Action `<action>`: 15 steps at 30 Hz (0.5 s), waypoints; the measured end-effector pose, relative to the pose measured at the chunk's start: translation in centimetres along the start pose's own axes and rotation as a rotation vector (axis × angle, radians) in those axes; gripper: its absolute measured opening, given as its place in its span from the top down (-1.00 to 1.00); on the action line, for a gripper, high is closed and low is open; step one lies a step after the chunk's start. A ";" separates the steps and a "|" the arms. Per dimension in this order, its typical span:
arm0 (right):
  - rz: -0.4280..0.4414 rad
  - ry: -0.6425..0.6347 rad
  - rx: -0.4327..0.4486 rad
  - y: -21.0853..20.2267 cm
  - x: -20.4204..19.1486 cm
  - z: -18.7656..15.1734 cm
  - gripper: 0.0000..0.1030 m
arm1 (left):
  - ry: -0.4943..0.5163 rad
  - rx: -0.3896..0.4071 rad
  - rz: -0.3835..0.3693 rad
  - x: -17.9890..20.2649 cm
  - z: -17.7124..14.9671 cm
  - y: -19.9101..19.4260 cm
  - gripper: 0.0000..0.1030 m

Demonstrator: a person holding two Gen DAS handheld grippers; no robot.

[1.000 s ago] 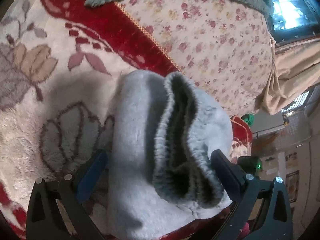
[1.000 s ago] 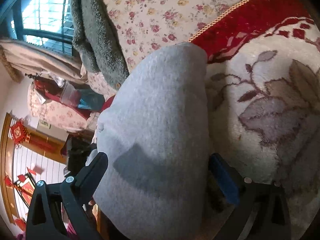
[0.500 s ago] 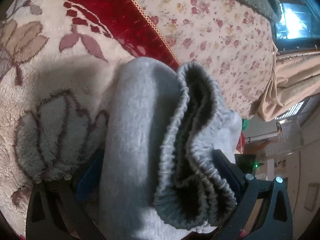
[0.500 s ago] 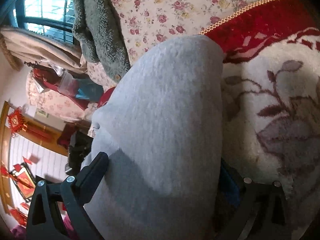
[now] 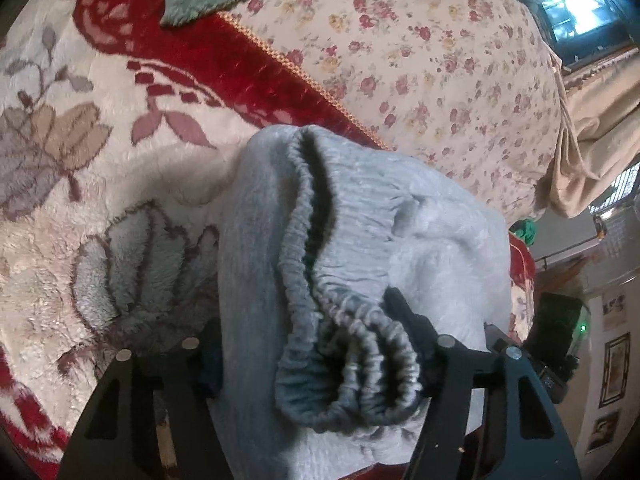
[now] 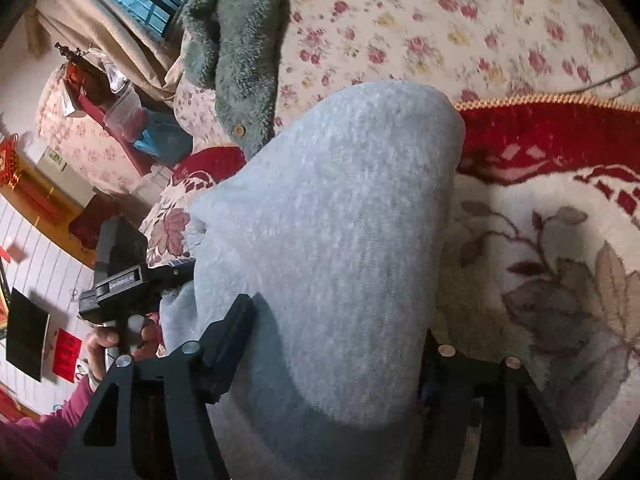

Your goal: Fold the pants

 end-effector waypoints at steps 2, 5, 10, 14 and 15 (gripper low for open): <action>0.003 -0.003 0.011 -0.6 -0.3 0.1 -0.35 | -0.007 -0.008 -0.012 0.4 0.2 -0.3 -0.24; 0.009 0.003 0.030 -1.9 -0.6 0.3 -0.34 | 0.001 -0.016 -0.022 1.5 0.5 -0.7 -0.24; 0.020 0.025 0.078 -5.0 -0.2 1.1 -0.34 | 0.036 0.006 -0.044 5.3 1.2 -1.1 -0.24; -0.001 0.042 0.126 -8.7 1.1 1.4 -0.34 | 0.082 0.001 -0.065 9.2 1.5 -0.3 -0.24; -0.009 0.044 0.137 -9.6 1.5 1.5 -0.34 | 0.091 -0.001 -0.072 10.1 1.4 0.1 -0.24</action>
Point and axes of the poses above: each gripper's, at about its wrist camera, not at the fingertips, and y roughly the way its jaws point, x to its right, z to its top, the point moved 5 cm from there along y, roughly the way its jaws point, and after that the axes turned 11 degrees about y, right-handed, at the moved point
